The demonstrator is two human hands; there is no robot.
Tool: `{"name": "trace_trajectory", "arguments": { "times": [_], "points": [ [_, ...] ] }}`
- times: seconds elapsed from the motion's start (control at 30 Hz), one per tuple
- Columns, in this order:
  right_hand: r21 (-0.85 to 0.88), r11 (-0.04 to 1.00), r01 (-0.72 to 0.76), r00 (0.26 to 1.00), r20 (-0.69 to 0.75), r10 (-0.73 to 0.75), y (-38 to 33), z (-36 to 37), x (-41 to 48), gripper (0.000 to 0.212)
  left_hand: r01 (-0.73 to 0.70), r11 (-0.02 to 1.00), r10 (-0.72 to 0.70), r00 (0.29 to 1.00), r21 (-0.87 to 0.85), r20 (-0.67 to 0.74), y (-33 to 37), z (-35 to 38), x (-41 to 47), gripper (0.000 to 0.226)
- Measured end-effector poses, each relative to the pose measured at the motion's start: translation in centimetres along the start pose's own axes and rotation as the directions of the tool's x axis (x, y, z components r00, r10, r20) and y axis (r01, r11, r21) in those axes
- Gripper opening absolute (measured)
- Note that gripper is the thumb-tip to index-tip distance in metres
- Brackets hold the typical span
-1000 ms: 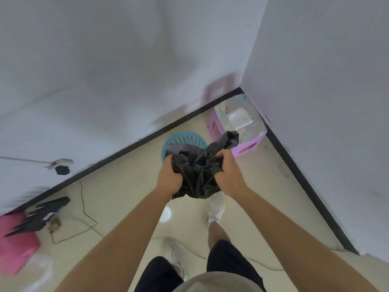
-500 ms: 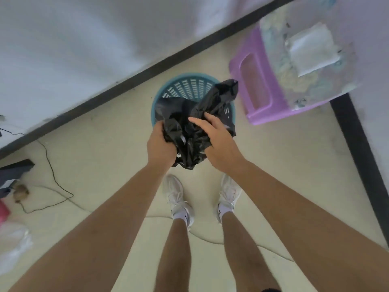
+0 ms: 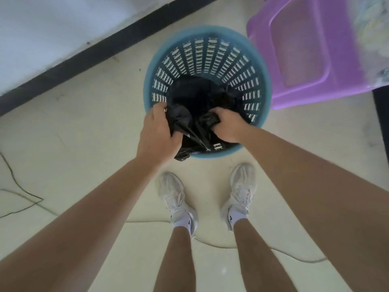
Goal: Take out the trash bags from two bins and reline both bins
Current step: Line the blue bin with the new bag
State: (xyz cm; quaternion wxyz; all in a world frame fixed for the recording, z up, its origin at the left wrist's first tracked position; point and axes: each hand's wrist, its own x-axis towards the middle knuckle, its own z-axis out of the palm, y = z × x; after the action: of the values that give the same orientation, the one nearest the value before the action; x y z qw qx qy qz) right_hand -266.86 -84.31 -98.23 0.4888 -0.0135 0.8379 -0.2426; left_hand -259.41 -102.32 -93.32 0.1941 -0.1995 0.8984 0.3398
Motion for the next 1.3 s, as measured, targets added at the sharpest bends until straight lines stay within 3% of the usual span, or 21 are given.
{"name": "trace_trajectory", "arguments": {
  "times": [0.07,0.17,0.27,0.37,0.47,0.53,0.6,0.63,0.77,0.83,0.93,0.97,1.1,1.17,1.23,1.3],
  "points": [
    [-0.001,0.999,0.054,0.986,-0.16,-0.053,-0.4,-0.9,-0.7,0.049,-0.136,0.99,0.137,0.99,0.026,-0.034,0.0,-0.9,-0.5,0.054],
    [-0.089,0.978,0.188,0.856,-0.473,-0.208,-1.4,-3.3,-2.9,0.054,-0.276,0.95,0.291,0.952,0.145,-0.092,-0.3,-2.9,-0.3,0.049],
    [-0.234,0.955,0.185,0.793,-0.538,-0.286,-1.6,-7.3,-4.0,0.049,-0.349,0.891,0.4,0.906,0.289,-0.141,-0.4,-5.1,1.1,0.031],
    [-0.385,0.903,0.191,0.827,-0.432,-0.359,-0.4,-11.3,-3.8,0.04,-0.188,0.949,0.245,0.945,0.254,-0.217,-0.4,-6.8,4.3,0.032],
    [-0.44,0.86,0.258,0.895,-0.225,-0.384,0.2,-14.2,-3.6,0.059,0.063,0.998,-0.059,0.982,0.014,-0.18,-0.1,-8.2,8.3,0.021],
    [-0.565,0.755,0.333,0.846,-0.174,-0.504,-0.1,-15.1,-3.5,0.058,0.129,0.992,-0.127,0.98,0.007,-0.151,0.1,-8.7,10.4,0.02],
    [-0.676,0.627,0.387,0.728,-0.192,-0.658,0.2,-15.3,-2.9,0.047,0.176,0.984,-0.171,0.98,0.038,-0.104,0.4,-8.9,12.2,0.02],
    [-0.696,0.617,0.368,0.698,-0.232,-0.677,0.0,-15.5,-2.4,0.042,0.189,0.981,-0.186,0.98,0.035,-0.075,0.7,-8.9,13.0,0.018],
    [-0.603,0.793,0.086,0.741,-0.494,-0.456,-1.6,-16.5,1.6,0.04,0.224,0.965,-0.229,0.973,-0.139,-0.022,1.9,-8.5,15.4,0.019],
    [-0.459,0.888,0.041,0.761,-0.562,-0.325,-2.8,-16.6,3.3,0.034,0.24,0.945,-0.256,0.965,-0.221,-0.048,1.9,-7.8,16.3,0.018],
    [-0.218,0.976,0.009,0.782,-0.607,-0.143,-3.6,-16.3,5.1,0.028,0.278,0.941,-0.297,0.952,-0.192,-0.079,0.6,-6.3,16.8,0.013],
    [-0.181,0.983,-0.03,0.795,-0.6,-0.086,-3.5,-16.3,5.5,0.028,0.307,0.935,-0.322,0.944,-0.177,-0.066,0.1,-5.9,16.8,0.008],
    [-0.212,0.943,-0.257,0.887,-0.438,0.143,-2.1,-16.1,6.1,0.02,0.487,0.843,-0.479,0.873,-0.229,0.093,-1.4,-5.1,16.1,0.026],
    [-0.149,0.949,-0.279,0.889,-0.415,0.196,-1.7,-15.7,5.8,0.022,0.507,0.834,-0.495,0.862,-0.216,0.113,-1.5,-5.0,15.2,0.025],
    [0.113,0.964,-0.239,0.893,-0.364,0.264,-1.9,-15.3,4.9,0.024,0.455,0.872,-0.461,0.887,-0.181,0.012,-1.5,-5.1,14.2,0.025],
    [0.468,0.871,-0.147,0.915,-0.27,0.3,-2.3,-14.9,3.7,0.027,0.412,0.9,-0.433,0.882,-0.143,-0.186,-1.3,-5.4,12.9,0.033]
  ]
}}
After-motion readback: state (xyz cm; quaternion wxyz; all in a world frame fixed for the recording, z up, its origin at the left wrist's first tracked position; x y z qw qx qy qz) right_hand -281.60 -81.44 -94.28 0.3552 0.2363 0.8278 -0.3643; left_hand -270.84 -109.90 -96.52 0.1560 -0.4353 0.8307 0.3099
